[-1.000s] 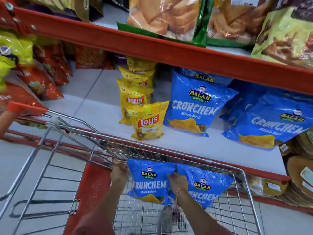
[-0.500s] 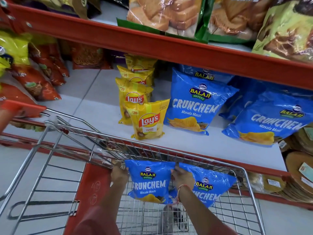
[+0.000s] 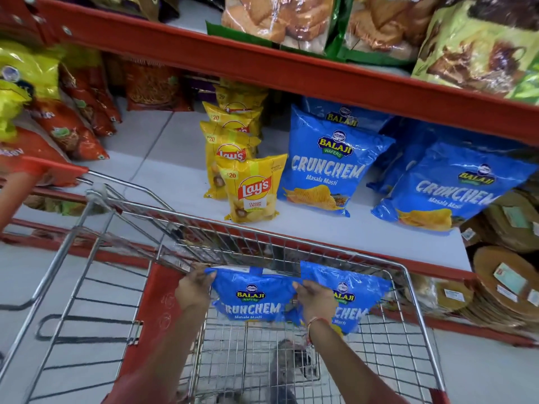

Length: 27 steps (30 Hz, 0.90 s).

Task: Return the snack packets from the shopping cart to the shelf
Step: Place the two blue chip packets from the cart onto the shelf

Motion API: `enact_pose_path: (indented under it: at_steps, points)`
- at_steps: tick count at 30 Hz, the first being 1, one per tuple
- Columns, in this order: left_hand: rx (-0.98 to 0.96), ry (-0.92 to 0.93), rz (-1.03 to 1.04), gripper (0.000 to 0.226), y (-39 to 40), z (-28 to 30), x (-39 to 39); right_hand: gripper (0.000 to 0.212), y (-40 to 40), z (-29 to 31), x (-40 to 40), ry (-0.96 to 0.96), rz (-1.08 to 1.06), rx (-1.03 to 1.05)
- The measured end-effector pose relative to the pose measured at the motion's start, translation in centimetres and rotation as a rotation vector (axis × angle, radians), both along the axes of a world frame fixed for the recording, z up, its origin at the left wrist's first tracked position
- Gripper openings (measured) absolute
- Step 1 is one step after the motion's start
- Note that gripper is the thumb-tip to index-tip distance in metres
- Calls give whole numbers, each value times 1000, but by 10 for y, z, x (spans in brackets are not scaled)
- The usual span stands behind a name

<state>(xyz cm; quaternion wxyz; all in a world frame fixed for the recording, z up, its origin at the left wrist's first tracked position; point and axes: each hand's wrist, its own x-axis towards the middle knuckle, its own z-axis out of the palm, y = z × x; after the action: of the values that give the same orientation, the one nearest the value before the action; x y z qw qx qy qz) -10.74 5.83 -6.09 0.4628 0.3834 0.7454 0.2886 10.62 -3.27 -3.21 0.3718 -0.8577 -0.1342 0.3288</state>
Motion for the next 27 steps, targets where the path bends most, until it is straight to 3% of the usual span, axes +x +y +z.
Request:
enact_pose_path:
  at_steps: [4,7,14,17,22,27]
  points:
    - [228,-170,27,15,-18,38,-4,4,-21,30,3,-20,57,170]
    - [338,-248,60,13,-24,72,-5,8,-26,59,8,-81,63,327]
    - [556,-286,58,13,-17,155,10,8,-21,146,38,-190,157,604]
    - [657,-272,20,13,-12,190,27,26,-16,180,61,-129,142,693]
    - [755,-281,-6,13,2,238,76,7,-1,225,113,-182,124,827]
    - [774,-221,-67,16,20,249,134,14,20,236,163,-177,82,837]
